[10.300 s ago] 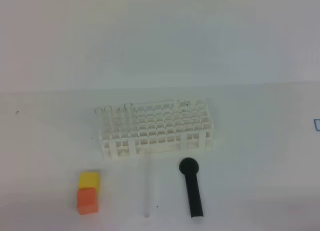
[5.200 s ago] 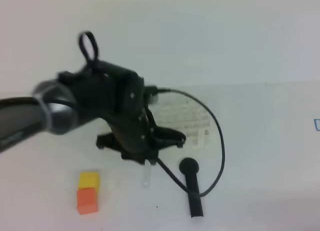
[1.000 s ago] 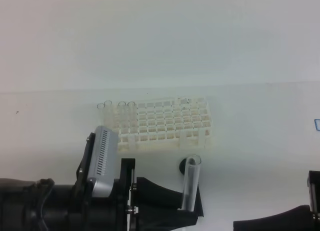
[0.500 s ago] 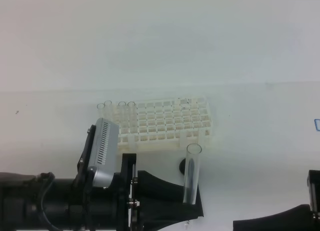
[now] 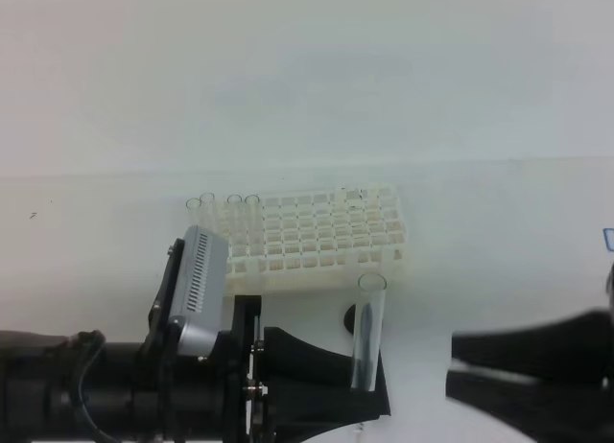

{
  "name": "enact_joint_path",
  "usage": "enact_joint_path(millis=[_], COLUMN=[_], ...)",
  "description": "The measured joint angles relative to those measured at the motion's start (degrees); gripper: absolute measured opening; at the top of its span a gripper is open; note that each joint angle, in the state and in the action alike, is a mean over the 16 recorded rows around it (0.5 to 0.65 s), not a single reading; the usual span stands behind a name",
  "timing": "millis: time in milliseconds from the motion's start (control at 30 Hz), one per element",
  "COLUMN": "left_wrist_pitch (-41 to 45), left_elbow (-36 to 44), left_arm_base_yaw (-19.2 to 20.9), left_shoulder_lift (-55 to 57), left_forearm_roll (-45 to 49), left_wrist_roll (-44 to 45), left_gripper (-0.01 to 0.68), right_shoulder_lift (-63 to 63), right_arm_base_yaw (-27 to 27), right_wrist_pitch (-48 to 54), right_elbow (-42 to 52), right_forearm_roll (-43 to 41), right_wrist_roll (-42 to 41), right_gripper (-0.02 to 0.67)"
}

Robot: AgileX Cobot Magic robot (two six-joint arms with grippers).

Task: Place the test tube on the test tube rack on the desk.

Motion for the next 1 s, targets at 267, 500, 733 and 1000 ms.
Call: enact_joint_path(millis=[267, 500, 733, 1000], left_wrist_pitch=[0.0, 0.0, 0.0, 0.0], left_elbow=[0.0, 0.0, 0.0, 0.0], left_arm_base_yaw=[0.0, 0.0, 0.0, 0.0], left_shoulder_lift=[0.0, 0.0, 0.0, 0.0], left_forearm_roll=[0.0, 0.0, 0.0, 0.0], left_wrist_roll=[1.3, 1.5, 1.3, 2.2], left_gripper=[-0.001, -0.001, -0.001, -0.001], right_shoulder_lift=[4.1, 9.6, 13.3, 14.5], right_arm_base_yaw=[0.1, 0.2, 0.2, 0.2], right_wrist_pitch=[-1.9, 0.0, 2.5, 4.1], right_elbow=[-4.7, -7.1, -8.9, -10.4], right_forearm_roll=[0.0, 0.1, 0.1, 0.1], right_wrist_roll=[2.1, 3.1, 3.3, 3.3], right_gripper=[0.323, 0.385, 0.391, 0.391])
